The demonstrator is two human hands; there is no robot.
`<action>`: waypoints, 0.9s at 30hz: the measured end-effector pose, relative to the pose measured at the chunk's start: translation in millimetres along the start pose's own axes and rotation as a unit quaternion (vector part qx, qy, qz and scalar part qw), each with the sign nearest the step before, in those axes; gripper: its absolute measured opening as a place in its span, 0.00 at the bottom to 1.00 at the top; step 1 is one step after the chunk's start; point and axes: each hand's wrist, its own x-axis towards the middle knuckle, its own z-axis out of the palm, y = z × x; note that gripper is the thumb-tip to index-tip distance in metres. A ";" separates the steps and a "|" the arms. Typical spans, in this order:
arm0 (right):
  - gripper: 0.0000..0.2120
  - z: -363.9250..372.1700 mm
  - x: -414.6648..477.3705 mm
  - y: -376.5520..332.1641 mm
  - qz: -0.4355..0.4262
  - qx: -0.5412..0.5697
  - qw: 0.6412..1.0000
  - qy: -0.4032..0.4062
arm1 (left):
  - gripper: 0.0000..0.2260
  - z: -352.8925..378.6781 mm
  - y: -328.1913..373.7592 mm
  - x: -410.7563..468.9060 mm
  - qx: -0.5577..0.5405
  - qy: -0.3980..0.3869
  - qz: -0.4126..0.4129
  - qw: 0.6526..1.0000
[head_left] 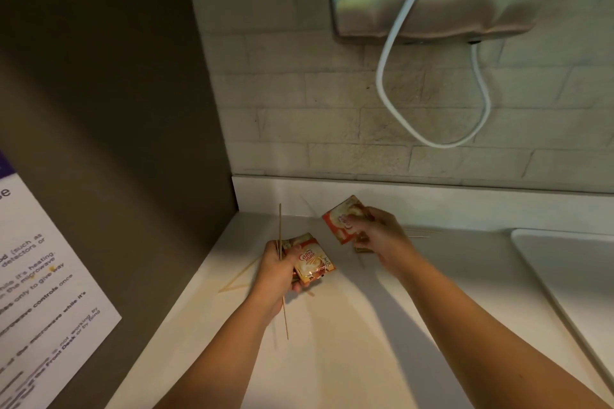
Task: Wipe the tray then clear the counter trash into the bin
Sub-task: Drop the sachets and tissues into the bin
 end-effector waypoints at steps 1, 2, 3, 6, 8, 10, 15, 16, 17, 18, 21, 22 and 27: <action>0.06 5.4 -4.3 1.2 0.015 -0.013 1.000 -0.022 | 0.08 1.4 -1.2 -0.4 0.012 0.000 0.006 1.000; 0.06 10.7 -8.6 3.3 0.026 -0.020 0.999 -0.039 | 0.08 2.7 -2.1 -0.8 0.022 0.001 0.013 1.000; 0.05 15.2 -12.9 6.2 0.036 -0.025 0.998 -0.052 | 0.08 4.0 -3.0 -1.3 0.028 0.003 0.018 0.999; 0.08 23.2 -24.3 12.1 0.074 -0.023 0.994 -0.074 | 0.10 7.5 -3.6 -3.8 0.037 0.004 0.022 0.999; 0.11 25.0 -30.5 14.2 0.099 -0.003 0.991 -0.086 | 0.10 9.9 -4.5 -8.4 0.042 0.003 0.021 0.999; 0.16 25.8 -36.2 15.3 0.110 0.013 0.989 -0.102 | 0.10 12.0 -5.8 -14.5 0.042 0.006 0.021 0.999; 0.19 19.4 -55.0 13.6 0.133 0.021 0.980 -0.149 | 0.11 17.8 -12.1 -29.3 0.057 0.018 0.013 0.998; 0.18 16.9 -59.2 13.6 0.137 0.015 0.978 -0.159 | 0.11 19.6 -13.8 -33.2 0.065 0.019 0.012 0.998; 0.16 14.7 -63.5 13.4 0.142 0.010 0.976 -0.167 | 0.12 22.0 -15.5 -36.9 0.072 0.020 0.012 0.997; 0.14 12.2 -67.3 14.0 0.144 0.005 0.974 -0.175 | 0.11 24.5 -17.4 -40.7 0.077 0.021 0.011 0.997; 0.12 3.8 -78.4 16.3 0.147 0.007 0.971 -0.189 | 0.11 31.9 -23.9 -51.0 0.083 0.023 0.013 0.996; 0.12 0.5 -82.4 16.9 0.149 0.007 0.970 -0.191 | 0.11 34.0 -27.1 -54.1 0.084 0.022 0.013 0.996; 0.10 -17.5 -110.4 20.8 0.152 0.014 0.971 -0.184 | 0.11 46.5 -40.5 -75.3 0.099 0.000 0.009 0.995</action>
